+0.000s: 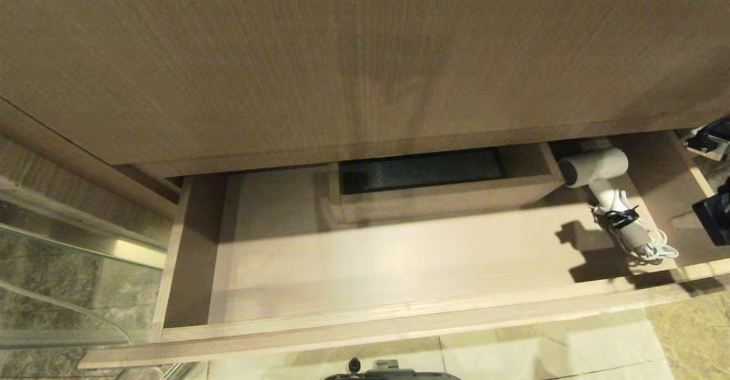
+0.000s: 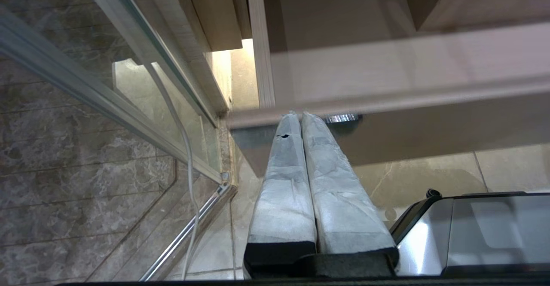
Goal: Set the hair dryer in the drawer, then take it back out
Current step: Pull open the drawer
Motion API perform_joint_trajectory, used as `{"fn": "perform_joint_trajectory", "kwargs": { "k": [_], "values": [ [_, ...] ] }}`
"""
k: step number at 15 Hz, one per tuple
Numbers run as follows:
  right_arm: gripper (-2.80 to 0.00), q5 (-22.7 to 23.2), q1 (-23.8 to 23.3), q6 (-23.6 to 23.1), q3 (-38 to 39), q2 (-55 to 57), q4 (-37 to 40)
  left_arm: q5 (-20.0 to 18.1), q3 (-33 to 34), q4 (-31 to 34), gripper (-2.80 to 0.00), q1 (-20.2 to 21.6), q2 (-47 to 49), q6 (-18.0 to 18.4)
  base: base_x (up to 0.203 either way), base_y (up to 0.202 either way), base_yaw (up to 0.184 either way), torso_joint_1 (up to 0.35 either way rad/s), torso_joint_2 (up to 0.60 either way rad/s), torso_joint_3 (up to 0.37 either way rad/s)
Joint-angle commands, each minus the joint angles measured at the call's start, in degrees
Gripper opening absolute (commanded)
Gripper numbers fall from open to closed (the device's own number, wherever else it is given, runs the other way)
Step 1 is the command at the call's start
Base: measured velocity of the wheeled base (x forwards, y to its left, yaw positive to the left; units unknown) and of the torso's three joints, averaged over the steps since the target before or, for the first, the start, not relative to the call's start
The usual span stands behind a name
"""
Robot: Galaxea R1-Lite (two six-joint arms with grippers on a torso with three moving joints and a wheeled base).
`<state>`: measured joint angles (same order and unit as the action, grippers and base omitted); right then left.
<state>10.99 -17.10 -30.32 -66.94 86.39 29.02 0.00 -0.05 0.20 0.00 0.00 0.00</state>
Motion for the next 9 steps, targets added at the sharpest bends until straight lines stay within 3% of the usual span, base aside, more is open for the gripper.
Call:
{"fn": "perform_joint_trajectory", "kwargs": {
  "k": [1, 4, 5, 6, 9],
  "values": [
    [-2.8, 0.1, -1.1, -0.1, -1.6, 6.1, 0.1, 0.0, 0.0, 0.0, -2.8, 0.0, 0.0, 0.0, 0.0, 0.0, 0.0, 0.0, 0.0, 0.0],
    [-2.8, 0.2, -2.4, 0.4, -5.6, 11.3, 0.1, 0.0, 0.0, 0.1, -2.8, 0.0, -0.1, 0.0, 0.0, 0.0, 0.0, 0.0, 0.0, 0.0],
    [-0.52, 0.2, -2.5, 0.9, -6.5, 12.5, 0.1, 0.0, 0.0, 0.0, -2.8, 0.0, 0.0, 0.0, 0.0, 0.0, 0.0, 0.0, 0.0, 0.0],
    [0.0, 0.2, -2.6, 1.7, -7.8, 14.6, 0.0, 0.0, 0.0, 0.0, -2.8, 0.0, -0.1, 0.0, 0.0, 0.0, 0.0, 0.0, 0.0, 0.0],
    [0.0, 0.0, -2.6, 1.7, -14.5, 20.8, -0.1, 0.0, 0.0, 0.0, -2.8, 0.0, 0.0, 0.0, 0.0, 0.0, 0.0, 0.0, 0.0, 0.0]
  ]
}}
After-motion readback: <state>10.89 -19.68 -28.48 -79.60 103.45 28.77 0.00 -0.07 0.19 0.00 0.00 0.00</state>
